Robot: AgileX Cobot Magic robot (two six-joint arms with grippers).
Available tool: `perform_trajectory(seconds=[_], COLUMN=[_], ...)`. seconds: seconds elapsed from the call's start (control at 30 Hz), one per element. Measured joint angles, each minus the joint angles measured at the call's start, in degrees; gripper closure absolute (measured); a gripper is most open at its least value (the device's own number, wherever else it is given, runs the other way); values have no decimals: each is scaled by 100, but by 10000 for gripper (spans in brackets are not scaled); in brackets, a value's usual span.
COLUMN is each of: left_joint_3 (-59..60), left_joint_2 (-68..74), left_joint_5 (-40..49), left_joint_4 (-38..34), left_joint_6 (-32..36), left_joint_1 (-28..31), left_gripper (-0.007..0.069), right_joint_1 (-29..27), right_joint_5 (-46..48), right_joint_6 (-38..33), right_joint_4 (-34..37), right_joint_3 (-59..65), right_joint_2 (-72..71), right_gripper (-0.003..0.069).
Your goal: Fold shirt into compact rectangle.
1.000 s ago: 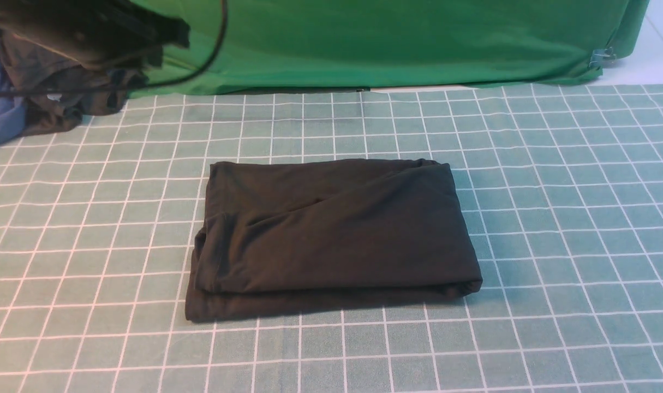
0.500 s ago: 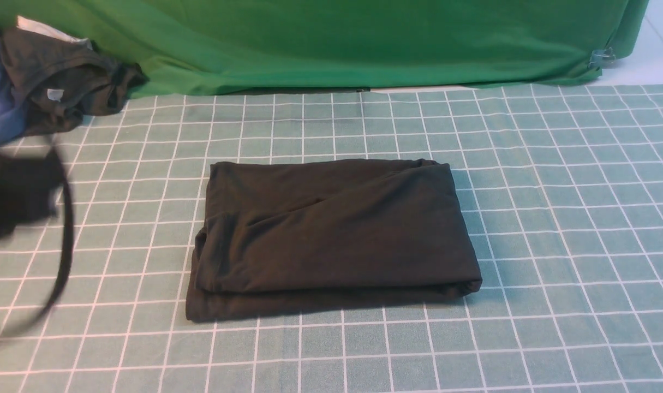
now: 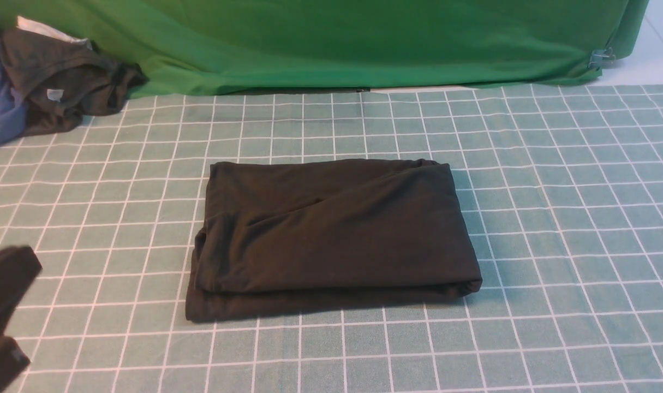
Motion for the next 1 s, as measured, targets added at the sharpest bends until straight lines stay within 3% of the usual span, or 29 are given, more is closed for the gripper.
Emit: perform_trajectory(seconds=[0.2, 0.83, 1.0], left_joint_3=[-1, -1, -1], left_joint_2=[-2, -2, -14], left_joint_5=[-816, -636, -614], left_joint_4=[0, 148, 472], left_joint_6=[0, 0, 59], left_joint_1=[0, 0, 0], left_gripper=[613, 613, 613], right_joint_1=[0, 0, 0], right_joint_5=[-101, -96, -96], right_joint_6=[10, 17, 17], right_joint_4=[0, 0, 0], right_joint_3=[7, 7, 7], right_joint_2=[-5, -5, -5], right_gripper=[501, 445, 433])
